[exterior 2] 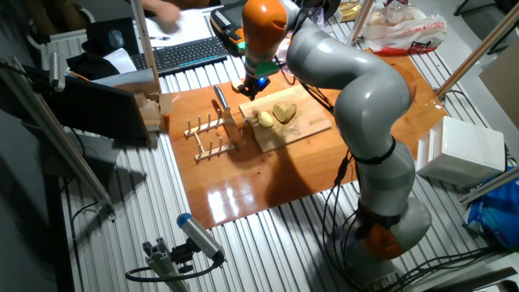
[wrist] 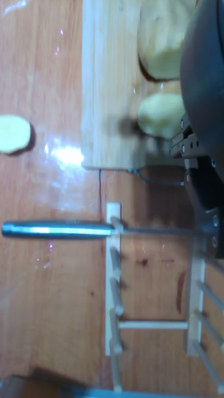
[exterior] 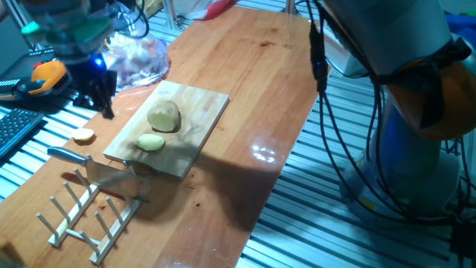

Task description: Chop the potatoes

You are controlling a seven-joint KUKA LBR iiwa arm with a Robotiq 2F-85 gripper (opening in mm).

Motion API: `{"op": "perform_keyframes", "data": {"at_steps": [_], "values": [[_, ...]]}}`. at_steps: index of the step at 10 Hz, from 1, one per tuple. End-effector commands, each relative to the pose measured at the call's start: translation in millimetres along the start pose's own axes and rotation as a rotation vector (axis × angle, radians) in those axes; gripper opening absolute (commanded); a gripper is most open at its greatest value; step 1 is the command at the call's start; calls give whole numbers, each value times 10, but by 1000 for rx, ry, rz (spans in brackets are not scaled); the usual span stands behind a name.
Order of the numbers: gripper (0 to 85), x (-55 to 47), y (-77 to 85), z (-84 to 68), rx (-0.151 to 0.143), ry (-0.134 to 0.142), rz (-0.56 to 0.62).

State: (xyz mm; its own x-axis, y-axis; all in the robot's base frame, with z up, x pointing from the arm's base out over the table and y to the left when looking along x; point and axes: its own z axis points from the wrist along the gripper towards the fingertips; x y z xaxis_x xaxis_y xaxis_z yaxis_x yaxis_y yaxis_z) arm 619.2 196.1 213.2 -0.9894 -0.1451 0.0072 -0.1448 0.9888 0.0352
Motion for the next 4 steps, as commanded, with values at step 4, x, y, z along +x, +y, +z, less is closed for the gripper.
{"op": "perform_keyframes", "data": {"at_steps": [4], "values": [[0, -58, -68, 12, -25, -5, -1]]}}
